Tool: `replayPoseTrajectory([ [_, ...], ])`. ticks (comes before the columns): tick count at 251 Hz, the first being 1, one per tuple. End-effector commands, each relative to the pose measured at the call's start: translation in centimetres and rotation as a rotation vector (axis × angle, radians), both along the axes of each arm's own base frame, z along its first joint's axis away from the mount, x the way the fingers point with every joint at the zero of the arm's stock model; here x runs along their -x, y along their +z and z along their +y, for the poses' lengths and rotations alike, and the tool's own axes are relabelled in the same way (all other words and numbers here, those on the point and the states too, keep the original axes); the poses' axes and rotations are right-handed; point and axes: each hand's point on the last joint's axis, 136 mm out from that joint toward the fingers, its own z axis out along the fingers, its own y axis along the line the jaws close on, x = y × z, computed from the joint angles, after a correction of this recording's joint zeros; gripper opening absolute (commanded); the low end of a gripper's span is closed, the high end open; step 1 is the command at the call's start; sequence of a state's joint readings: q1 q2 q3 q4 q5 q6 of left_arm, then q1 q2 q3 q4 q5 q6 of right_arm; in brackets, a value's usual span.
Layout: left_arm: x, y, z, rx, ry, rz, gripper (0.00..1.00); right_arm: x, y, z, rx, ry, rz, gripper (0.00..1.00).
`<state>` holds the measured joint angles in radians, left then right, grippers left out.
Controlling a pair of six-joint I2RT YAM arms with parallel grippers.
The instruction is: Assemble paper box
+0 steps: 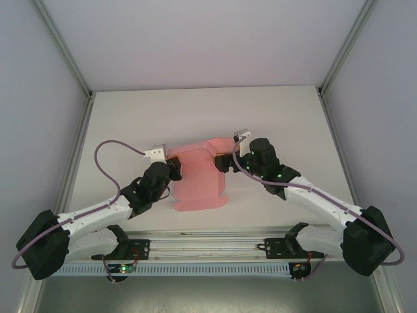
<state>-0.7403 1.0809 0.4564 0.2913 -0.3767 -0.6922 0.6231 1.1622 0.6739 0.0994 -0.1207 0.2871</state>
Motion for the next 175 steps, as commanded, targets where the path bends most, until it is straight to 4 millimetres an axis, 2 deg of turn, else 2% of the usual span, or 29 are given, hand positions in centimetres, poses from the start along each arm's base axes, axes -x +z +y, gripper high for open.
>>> replayPoseTrajectory([
  [1,-0.1,1.7,0.1,0.081,0.034,-0.055,0.0,0.7,-0.6,1.9,-0.044,0.036,0.016,0.98],
  [41,0.1,1.8,0.4,0.102,0.04,-0.07,0.0,0.5,-1.5,2.1,-0.058,-0.028,0.025,0.97],
  [108,0.3,2.2,0.8,0.146,0.06,-0.096,0.0,1.3,-1.1,4.0,-0.201,0.002,0.079,0.85],
  [175,0.1,2.4,0.8,0.187,0.077,-0.096,0.0,1.4,-1.3,3.7,-0.19,-0.064,0.04,0.85],
])
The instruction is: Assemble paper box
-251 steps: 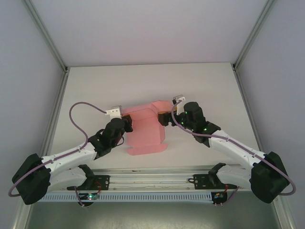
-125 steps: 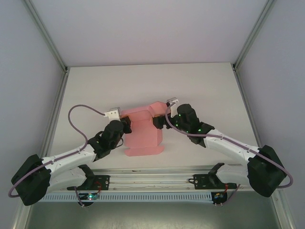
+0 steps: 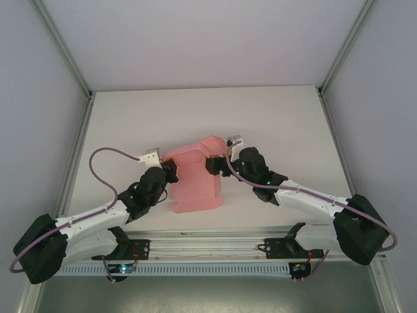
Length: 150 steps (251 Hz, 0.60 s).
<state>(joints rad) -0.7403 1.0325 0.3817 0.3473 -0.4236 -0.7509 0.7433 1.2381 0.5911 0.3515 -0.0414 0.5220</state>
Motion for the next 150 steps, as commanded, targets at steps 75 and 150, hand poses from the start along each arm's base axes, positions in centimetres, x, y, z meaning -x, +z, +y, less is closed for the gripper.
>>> replayPoseTrajectory([
  [75,-0.7,3.3,-1.1,0.128,0.004,-0.083,0.0,0.5,-1.8,-0.8,0.097,-0.043,-0.042,0.86],
  [150,-0.9,3.1,-1.6,0.095,-0.013,-0.06,0.0,0.1,-2.3,-1.3,0.223,-0.05,-0.067,0.91],
])
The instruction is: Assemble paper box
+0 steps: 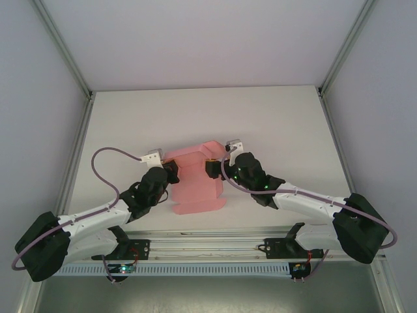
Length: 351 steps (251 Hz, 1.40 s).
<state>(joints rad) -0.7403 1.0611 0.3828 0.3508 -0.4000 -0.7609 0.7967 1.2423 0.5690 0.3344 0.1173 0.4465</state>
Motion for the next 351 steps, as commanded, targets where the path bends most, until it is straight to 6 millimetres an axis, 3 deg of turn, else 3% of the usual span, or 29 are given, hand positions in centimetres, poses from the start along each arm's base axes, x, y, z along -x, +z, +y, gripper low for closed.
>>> replayPoseTrajectory([
  [1,-0.9,3.9,-1.1,0.094,0.005,-0.084,0.0,0.1,-0.8,-0.4,0.094,0.011,-0.004,0.91],
  [60,-0.9,3.0,-1.0,0.025,0.004,-0.05,0.0,0.6,2.9,-1.3,0.086,0.068,-0.068,0.98],
  [98,-0.8,2.7,-0.5,0.006,0.023,-0.033,0.0,1.1,5.9,-3.6,0.027,0.077,-0.135,0.98],
  [167,-0.6,1.9,0.2,-0.073,0.032,0.009,0.0,2.0,8.9,-7.5,-0.049,0.074,-0.218,0.98],
  [192,-0.4,1.8,0.4,-0.078,0.03,0.01,0.0,1.4,9.6,-9.2,-0.059,0.028,-0.234,0.98],
  [229,-0.1,2.2,0.3,-0.089,0.0,-0.009,0.0,-0.6,9.6,-12.0,-0.087,-0.048,-0.204,0.98],
  [260,0.2,2.4,0.0,-0.096,-0.026,-0.014,0.0,-2.3,9.3,-12.8,-0.128,-0.038,-0.149,0.98],
  [309,0.1,2.3,-0.5,-0.097,-0.048,-0.008,0.0,-4.1,7.8,-10.9,-0.148,0.067,-0.046,0.92],
  [351,0.0,2.4,-0.3,-0.092,-0.036,-0.009,0.0,-4.3,6.0,-9.3,-0.158,0.147,0.027,0.9],
])
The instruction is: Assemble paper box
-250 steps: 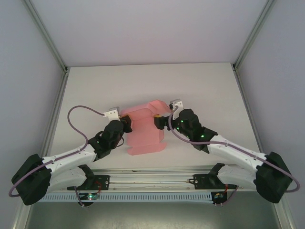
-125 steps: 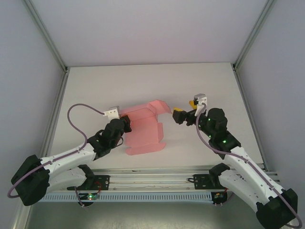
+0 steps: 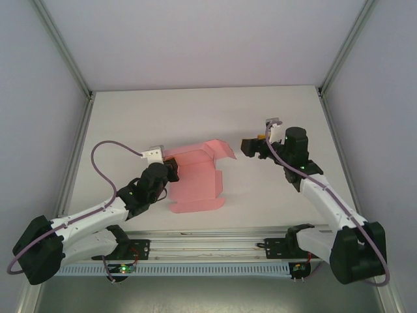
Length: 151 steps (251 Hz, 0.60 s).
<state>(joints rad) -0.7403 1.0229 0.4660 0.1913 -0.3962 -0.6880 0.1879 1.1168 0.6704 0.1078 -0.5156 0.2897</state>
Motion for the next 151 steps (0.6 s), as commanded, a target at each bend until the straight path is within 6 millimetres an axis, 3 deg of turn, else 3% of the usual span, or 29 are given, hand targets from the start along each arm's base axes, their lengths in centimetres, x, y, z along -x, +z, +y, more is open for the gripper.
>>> replayPoseTrajectory([
  [1,-0.1,0.9,-0.4,-0.002,-0.006,-0.018,0.0,0.6,0.9,2.1,-0.044,0.116,-0.003,0.9],
  [76,-0.4,0.9,-0.5,0.005,0.002,-0.017,0.0,3.4,0.5,5.8,-0.045,0.297,-0.011,0.9],
  [151,-0.7,0.7,-1.0,0.01,-0.001,-0.001,0.0,6.4,1.2,9.6,-0.08,0.44,-0.036,0.91],
])
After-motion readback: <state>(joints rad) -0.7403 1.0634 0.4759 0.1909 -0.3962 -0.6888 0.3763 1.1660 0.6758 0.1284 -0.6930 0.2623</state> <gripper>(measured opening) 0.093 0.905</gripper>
